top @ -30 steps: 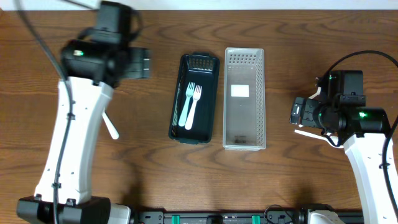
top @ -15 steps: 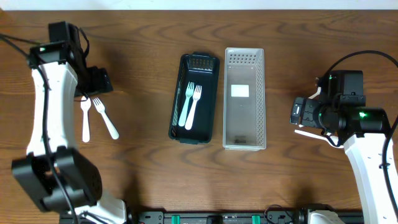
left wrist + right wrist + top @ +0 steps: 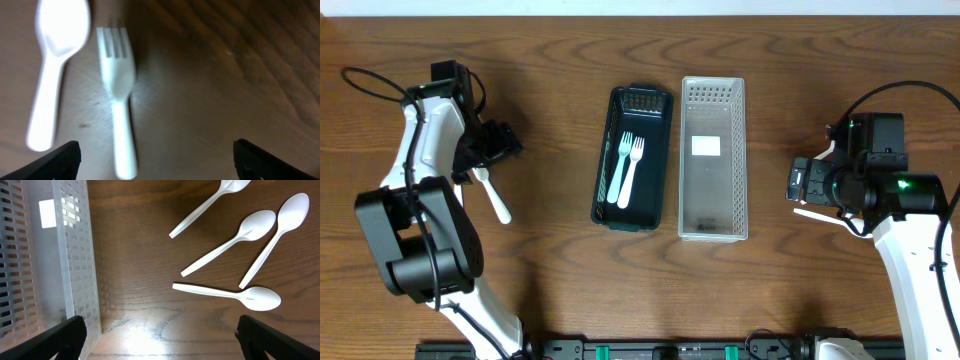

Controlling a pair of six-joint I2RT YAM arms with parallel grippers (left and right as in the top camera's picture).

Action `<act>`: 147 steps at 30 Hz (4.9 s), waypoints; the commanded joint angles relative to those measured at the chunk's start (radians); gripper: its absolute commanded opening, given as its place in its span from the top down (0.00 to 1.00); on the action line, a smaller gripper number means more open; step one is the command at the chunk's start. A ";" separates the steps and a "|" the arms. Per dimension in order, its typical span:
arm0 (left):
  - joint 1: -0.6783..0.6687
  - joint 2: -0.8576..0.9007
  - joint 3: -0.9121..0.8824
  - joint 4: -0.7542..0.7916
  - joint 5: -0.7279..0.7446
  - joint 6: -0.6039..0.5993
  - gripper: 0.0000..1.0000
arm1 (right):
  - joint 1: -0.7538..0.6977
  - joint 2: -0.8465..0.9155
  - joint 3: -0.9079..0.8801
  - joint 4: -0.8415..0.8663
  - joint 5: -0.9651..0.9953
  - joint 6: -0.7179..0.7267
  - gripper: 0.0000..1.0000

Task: Pack container
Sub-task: 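Move the left gripper back and grasp the last white fork, then carry the white fork into the black basket and release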

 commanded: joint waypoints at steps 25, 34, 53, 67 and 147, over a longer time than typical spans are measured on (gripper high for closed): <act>0.008 0.091 -0.047 0.074 0.045 -0.016 0.09 | 0.007 -0.001 0.018 -0.019 0.000 -0.034 0.01; 0.046 0.091 -0.085 0.099 0.045 -0.004 0.09 | 0.007 -0.001 0.018 -0.021 0.000 -0.034 0.02; 0.050 0.129 -0.120 0.122 0.045 0.031 0.12 | 0.007 -0.001 0.018 -0.021 0.000 -0.034 0.01; 0.049 0.129 -0.141 0.095 -0.019 0.033 0.16 | 0.007 -0.001 0.018 -0.021 0.000 -0.034 0.01; -0.717 -0.230 -0.097 0.204 -0.014 0.394 0.94 | 0.007 -0.001 0.018 -0.032 0.000 -0.034 0.01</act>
